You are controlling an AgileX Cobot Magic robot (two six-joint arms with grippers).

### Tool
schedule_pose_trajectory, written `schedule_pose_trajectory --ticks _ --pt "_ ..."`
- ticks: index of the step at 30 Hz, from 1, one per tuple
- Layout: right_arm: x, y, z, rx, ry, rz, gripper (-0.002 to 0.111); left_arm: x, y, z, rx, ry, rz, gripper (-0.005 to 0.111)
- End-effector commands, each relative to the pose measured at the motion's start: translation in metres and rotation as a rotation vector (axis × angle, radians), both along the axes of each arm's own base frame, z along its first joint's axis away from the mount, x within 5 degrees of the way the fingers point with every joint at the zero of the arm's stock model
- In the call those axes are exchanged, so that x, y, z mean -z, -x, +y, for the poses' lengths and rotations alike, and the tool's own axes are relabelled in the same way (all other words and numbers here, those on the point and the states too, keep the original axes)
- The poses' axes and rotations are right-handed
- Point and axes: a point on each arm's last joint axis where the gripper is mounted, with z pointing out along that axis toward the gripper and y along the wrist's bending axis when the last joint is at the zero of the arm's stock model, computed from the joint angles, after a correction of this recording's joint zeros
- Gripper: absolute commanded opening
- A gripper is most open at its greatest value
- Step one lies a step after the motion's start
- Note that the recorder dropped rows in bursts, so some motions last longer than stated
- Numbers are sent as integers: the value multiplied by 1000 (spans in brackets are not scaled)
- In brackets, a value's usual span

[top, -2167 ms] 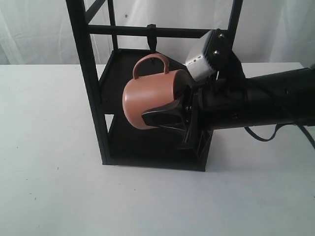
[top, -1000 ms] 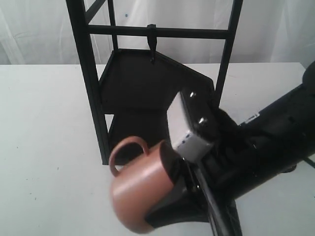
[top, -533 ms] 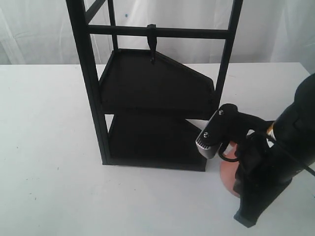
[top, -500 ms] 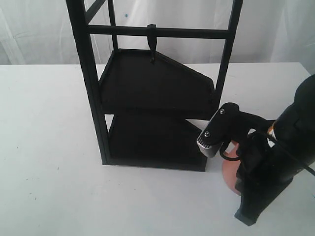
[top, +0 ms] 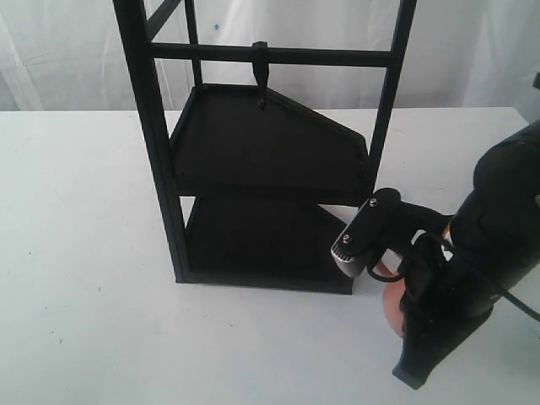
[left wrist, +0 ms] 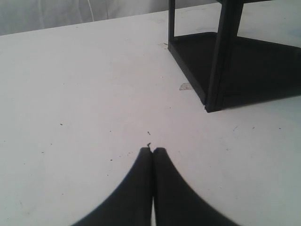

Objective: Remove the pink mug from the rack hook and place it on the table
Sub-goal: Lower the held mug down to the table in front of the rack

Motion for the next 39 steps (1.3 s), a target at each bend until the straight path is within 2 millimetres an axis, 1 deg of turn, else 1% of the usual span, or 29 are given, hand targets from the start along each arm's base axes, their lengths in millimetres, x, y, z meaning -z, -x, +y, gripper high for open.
schedule_pose_trajectory --ticks 1,7,18,26,29,36,39 --pt "5 -5 4 2 -4 -1 0 1 0 0 -1 1 0 0" --pt "12 -6 9 -11 -28 33 0 1 0 0 -1 1 0 0" --pt "13 -3 19 -39 -128 78 0 1 0 0 -1 1 0 0" --pt "13 3 27 -107 -202 134 0 1 0 0 -1 1 0 0" --pt "12 7 33 -143 -196 133 0 1 0 0 -1 1 0 0" --pt "13 30 57 -303 -164 118 0 1 0 0 -1 1 0 0" --pt "11 33 64 -341 -169 85 0 1 0 0 -1 1 0 0"
